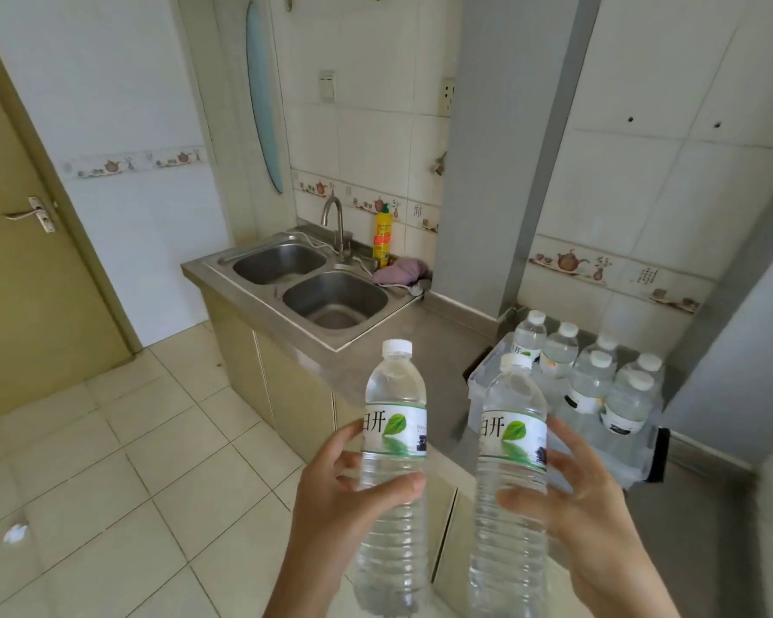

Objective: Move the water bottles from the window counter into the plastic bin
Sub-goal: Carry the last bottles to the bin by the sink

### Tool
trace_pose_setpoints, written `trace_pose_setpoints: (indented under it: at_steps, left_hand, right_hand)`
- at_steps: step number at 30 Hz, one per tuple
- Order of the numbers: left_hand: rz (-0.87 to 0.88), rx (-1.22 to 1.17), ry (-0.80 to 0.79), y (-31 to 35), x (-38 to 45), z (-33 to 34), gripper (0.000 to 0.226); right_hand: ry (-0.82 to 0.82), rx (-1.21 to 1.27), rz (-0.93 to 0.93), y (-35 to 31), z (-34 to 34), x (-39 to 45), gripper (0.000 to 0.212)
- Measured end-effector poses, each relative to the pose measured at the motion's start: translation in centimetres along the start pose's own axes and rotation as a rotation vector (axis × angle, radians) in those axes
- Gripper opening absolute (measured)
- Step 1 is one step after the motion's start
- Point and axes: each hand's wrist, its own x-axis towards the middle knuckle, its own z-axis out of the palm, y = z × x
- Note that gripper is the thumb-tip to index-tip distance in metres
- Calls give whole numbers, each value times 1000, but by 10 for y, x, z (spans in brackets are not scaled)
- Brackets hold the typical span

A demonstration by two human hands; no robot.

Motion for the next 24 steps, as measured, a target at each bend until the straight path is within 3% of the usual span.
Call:
trace_pose_setpoints:
  at_steps: [4, 10, 16, 24]
  left_hand:
    - [-33, -5, -25, 1, 61, 36, 72]
    - [-32, -66, -131, 12, 145, 107, 72]
    - [71, -115, -260, 11, 224, 188, 82]
    - [138, -8, -628, -7, 313, 259, 86]
  right_hand:
    - [34, -22, 56, 7, -9, 71, 96]
    - [131, -72, 19, 2, -26, 149, 99]
    - [273, -196, -128, 10, -45, 220, 117]
    - [392, -325, -177, 22, -71, 294, 115]
